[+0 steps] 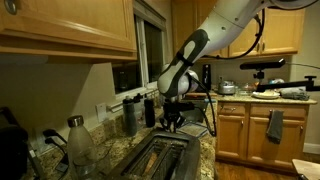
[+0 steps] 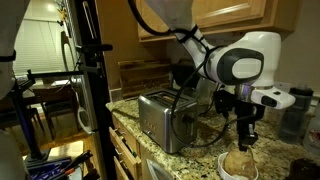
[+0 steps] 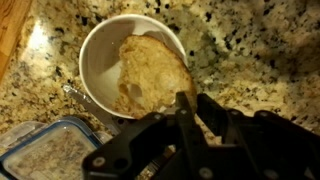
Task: Put two slices of bread in the toaster
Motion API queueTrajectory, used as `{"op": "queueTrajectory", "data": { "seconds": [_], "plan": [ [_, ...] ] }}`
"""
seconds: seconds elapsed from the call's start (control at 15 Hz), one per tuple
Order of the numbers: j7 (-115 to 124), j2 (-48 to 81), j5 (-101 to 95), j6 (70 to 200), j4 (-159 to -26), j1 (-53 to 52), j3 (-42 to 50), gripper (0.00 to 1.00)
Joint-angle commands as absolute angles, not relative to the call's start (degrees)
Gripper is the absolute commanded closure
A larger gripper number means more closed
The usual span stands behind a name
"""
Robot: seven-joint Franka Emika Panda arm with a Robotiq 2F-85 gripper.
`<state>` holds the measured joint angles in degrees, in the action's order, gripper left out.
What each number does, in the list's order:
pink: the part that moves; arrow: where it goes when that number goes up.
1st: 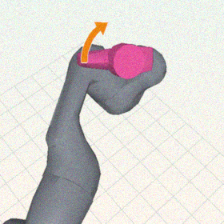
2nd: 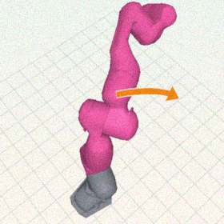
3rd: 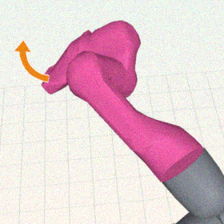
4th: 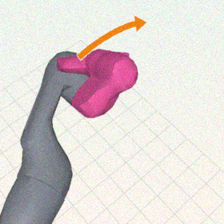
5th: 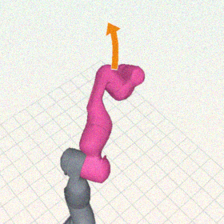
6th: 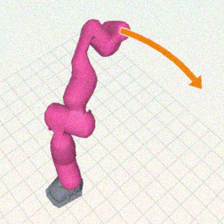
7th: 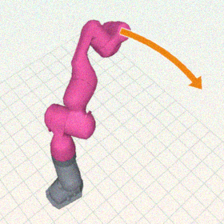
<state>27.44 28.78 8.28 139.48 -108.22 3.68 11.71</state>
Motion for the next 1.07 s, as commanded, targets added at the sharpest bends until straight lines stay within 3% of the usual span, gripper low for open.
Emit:
{"op": "queueTrajectory", "data": {
  "seconds": [0.0, 1.0],
  "plan": [
    [28.94, 24.14, 7.86, 141.6, -111.22, 2.99, 11.99, 0.9],
    [32.98, 11.27, 7.78, 147.12, -116.79, 2.2, 11.59, 0.9]
  ]
}}
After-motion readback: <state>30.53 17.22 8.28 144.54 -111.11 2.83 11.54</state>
